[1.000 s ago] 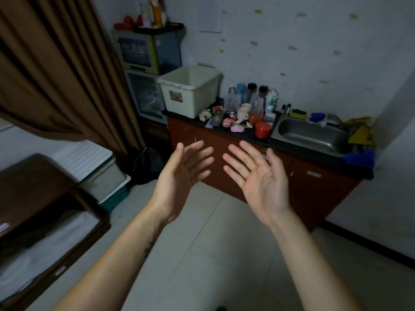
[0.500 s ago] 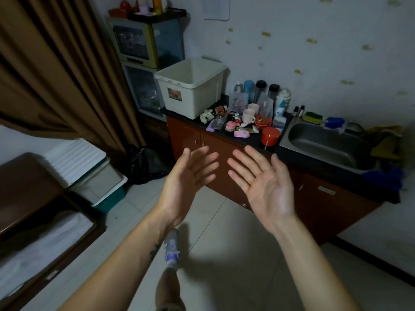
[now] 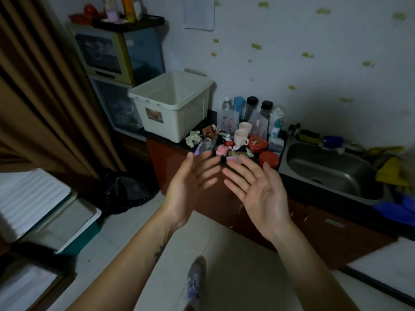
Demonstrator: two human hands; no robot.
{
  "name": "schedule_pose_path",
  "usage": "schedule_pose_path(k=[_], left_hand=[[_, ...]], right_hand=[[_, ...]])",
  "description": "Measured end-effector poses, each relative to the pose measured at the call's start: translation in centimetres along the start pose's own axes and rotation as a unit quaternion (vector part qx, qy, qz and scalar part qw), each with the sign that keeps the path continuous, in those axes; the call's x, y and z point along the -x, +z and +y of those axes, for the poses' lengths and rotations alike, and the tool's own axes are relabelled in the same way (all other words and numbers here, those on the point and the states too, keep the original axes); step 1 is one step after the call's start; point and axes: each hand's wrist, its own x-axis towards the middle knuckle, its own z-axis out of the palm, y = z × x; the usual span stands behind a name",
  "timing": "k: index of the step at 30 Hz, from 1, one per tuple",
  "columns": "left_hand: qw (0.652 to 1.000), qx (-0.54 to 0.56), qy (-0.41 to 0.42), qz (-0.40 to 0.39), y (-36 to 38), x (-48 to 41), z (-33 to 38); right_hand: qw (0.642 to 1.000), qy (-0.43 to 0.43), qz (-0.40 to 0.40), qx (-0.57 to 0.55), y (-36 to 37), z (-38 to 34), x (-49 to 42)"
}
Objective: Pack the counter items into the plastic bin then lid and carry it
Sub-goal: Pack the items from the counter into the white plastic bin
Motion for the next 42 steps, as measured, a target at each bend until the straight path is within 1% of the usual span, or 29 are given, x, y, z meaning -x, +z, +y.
schedule_pose_path(k=[4,7,9,11,18,26,33,38,40,42], left_hand=[[1.0,-0.005,0.0,-0.013,-2.7,-7.8,1.2],[1.0,0.008,-0.025,-0.014,-5.5,-13.8,2.3],[0.999,0.029,-0.043,-0.009,-6.8,-17.0,2.5],[0.998,0.039,-0.057,-0.008,-7.9,-20.3,2.3],[0.994,0.0,-0.107,-0.003,-9.4,-27.8,-0.2],[0.988,-0.014,-0.154,0.002,-9.9,-33.9,-2.9],[0.971,-0.043,-0.231,0.035,-8.5,-38.4,-7.7],[0.955,-0.058,-0.287,0.057,-7.6,-42.4,-11.1],[0.947,-0.063,-0.307,0.074,-7.2,-43.8,-13.1],[0.94,-0.067,-0.321,0.092,-7.0,-44.7,-14.9]], right_hand=[[1.0,0.004,0.011,0.0,0.0,0.1,-8.5],[0.999,0.021,0.05,-0.007,0.2,0.5,-15.0],[0.996,0.026,0.075,-0.032,0.0,0.8,-17.9],[0.994,0.028,0.105,-0.032,-0.6,1.2,-20.4],[0.978,0.04,0.203,-0.02,-4.0,1.7,-25.4],[0.959,0.068,0.271,-0.039,-9.3,3.2,-30.1],[0.946,0.112,0.305,-0.015,-15.1,5.3,-34.0],[0.93,0.153,0.332,-0.041,-19.1,5.9,-36.9],[0.928,0.173,0.328,-0.019,-20.6,6.4,-38.2],[0.925,0.194,0.325,0.028,-21.7,7.2,-39.5]])
